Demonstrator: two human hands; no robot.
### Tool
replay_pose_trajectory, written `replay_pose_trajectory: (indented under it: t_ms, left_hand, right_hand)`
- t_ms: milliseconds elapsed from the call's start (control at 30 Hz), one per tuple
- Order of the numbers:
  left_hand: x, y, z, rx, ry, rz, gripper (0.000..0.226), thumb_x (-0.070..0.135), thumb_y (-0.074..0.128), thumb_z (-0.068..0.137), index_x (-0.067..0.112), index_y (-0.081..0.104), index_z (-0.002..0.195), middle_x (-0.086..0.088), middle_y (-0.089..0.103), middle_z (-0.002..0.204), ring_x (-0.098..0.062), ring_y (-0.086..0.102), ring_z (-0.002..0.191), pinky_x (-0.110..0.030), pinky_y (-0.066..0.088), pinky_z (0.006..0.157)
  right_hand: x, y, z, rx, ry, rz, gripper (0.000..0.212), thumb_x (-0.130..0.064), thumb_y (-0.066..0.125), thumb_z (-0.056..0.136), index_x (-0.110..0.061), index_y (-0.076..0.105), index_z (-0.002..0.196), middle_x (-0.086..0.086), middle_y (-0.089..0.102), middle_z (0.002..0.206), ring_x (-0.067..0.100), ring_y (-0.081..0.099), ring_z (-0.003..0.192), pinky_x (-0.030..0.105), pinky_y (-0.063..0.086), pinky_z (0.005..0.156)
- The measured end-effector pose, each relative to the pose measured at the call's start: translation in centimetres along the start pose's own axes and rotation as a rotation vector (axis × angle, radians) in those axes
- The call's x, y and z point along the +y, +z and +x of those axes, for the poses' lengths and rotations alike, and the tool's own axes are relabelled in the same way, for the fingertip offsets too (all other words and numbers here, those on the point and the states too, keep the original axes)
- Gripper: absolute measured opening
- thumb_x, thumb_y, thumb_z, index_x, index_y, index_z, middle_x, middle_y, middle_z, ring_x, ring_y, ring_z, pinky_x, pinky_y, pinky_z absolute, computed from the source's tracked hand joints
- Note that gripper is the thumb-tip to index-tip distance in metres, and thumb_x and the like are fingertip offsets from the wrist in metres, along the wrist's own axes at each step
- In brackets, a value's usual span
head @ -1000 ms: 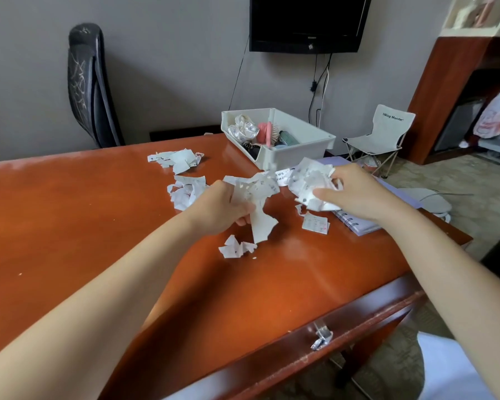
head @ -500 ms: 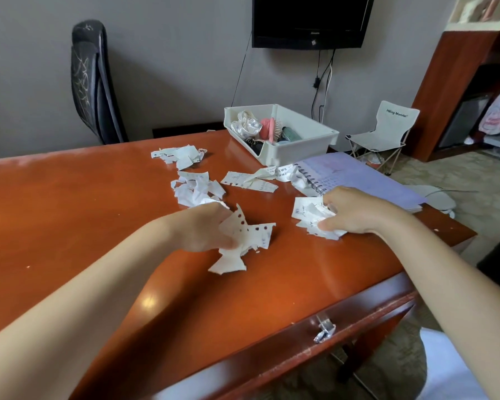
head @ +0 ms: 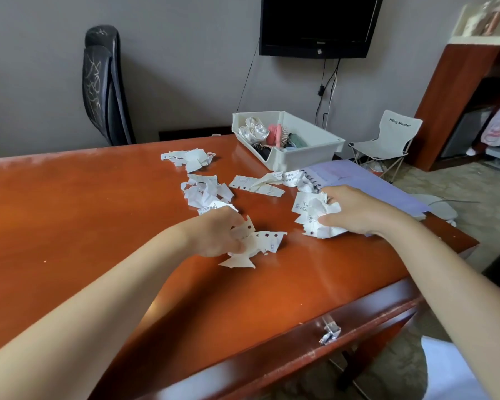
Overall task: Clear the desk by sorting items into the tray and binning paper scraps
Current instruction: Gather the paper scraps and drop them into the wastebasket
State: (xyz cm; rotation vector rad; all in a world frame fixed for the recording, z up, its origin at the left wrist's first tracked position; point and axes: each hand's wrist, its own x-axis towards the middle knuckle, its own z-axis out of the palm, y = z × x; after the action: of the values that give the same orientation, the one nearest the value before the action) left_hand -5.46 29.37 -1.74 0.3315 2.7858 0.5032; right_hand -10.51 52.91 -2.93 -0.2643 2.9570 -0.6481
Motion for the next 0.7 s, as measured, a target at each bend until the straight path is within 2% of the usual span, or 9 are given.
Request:
replay_pose_trajectory:
  t_ms: [100,167,267,333,400,467,533,600,700]
  left_hand:
    - [-2.1,0.4,0.5,0.041,0.019,-0.073,0.031,0.029,0.056,0.092,0.013,0.055,0.119,0.000,0.053,0.103,-0.011,0.046,0.080,-0.014,0.033,0.057]
    - [-2.8,0.1,0.4,0.079,0.032,-0.100,0.012,0.026,0.054,0.094,0.015,0.055,0.089,0.005,0.047,0.080,-0.007,0.042,0.065,-0.011,0.036,0.051]
    - [-4.3,-1.2,-0.5,0.166,0.018,-0.132,0.032,0.023,0.053,0.094,0.016,0.040,0.066,0.004,0.037,0.066,-0.009,0.033,0.056,-0.015,0.030,0.049]
    - [-5.7,-1.9,-1.5,0.238,-0.010,-0.171,0.035,0.021,0.056,0.092,0.009,0.037,0.066,0.000,0.033,0.064,-0.013,0.029,0.055,-0.014,0.029,0.045]
    - [-7.3,-2.8,-2.7,0.318,-0.069,-0.224,0.037,0.019,0.060,0.090,0.008,0.036,0.063,-0.004,0.039,0.064,-0.018,0.034,0.057,-0.018,0.028,0.047]
    - [-9.1,-3.6,-4.2,0.383,-0.115,-0.259,0.037,0.018,0.062,0.088,0.009,0.037,0.062,-0.007,0.045,0.066,-0.022,0.040,0.061,-0.026,0.029,0.050]
    - [-10.8,-4.4,-6.2,0.432,-0.166,-0.242,0.033,0.018,0.061,0.089,0.008,0.041,0.064,-0.006,0.048,0.066,-0.022,0.044,0.061,-0.023,0.031,0.048]
    - [-12.6,-5.1,-8.7,0.472,-0.201,-0.233,0.032,0.017,0.059,0.090,0.006,0.047,0.063,0.000,0.050,0.063,-0.015,0.045,0.055,-0.011,0.029,0.038]
    - [-15.3,-5.8,-12.9,0.524,-0.273,-0.222,0.024,0.016,0.059,0.090,-0.004,0.058,0.077,-0.001,0.055,0.064,-0.013,0.043,0.053,-0.011,0.030,0.039]
  right_hand:
    - [-1.0,-0.1,-0.2,0.031,-0.054,0.113,0.032,-0.019,0.062,0.089,-0.016,0.051,0.119,0.001,0.051,0.117,0.016,0.046,0.098,0.024,0.036,0.072]
    - [-2.0,0.0,-0.2,0.054,-0.092,0.208,0.017,-0.015,0.064,0.087,-0.011,0.056,0.101,0.005,0.057,0.098,0.017,0.047,0.089,0.029,0.036,0.071]
    - [-4.1,0.4,0.1,0.051,-0.168,0.235,0.025,-0.014,0.064,0.085,-0.002,0.059,0.107,0.015,0.061,0.096,0.019,0.052,0.083,0.033,0.039,0.072]
    - [-6.1,0.8,0.6,0.019,-0.197,0.251,0.031,-0.018,0.065,0.085,-0.007,0.058,0.113,0.008,0.061,0.111,0.024,0.057,0.097,0.036,0.044,0.085]
    - [-8.3,1.4,1.1,0.005,-0.226,0.239,0.033,-0.021,0.065,0.085,-0.007,0.056,0.114,0.003,0.057,0.114,0.024,0.055,0.104,0.040,0.042,0.093]
    - [-10.7,2.2,1.6,-0.018,-0.290,0.230,0.031,-0.020,0.065,0.085,-0.001,0.055,0.107,0.003,0.054,0.101,0.020,0.051,0.095,0.036,0.041,0.083]
    - [-13.6,3.1,2.1,-0.046,-0.344,0.216,0.026,-0.023,0.065,0.085,-0.004,0.055,0.100,0.002,0.053,0.096,0.019,0.052,0.094,0.035,0.040,0.079]
    - [-16.6,4.2,2.2,-0.082,-0.403,0.197,0.027,-0.027,0.064,0.086,-0.015,0.054,0.107,-0.003,0.052,0.106,0.019,0.054,0.104,0.035,0.042,0.086]
    - [-21.6,6.0,1.7,-0.130,-0.484,0.156,0.039,-0.029,0.059,0.090,-0.015,0.050,0.125,-0.008,0.048,0.117,0.011,0.047,0.109,0.030,0.041,0.089]
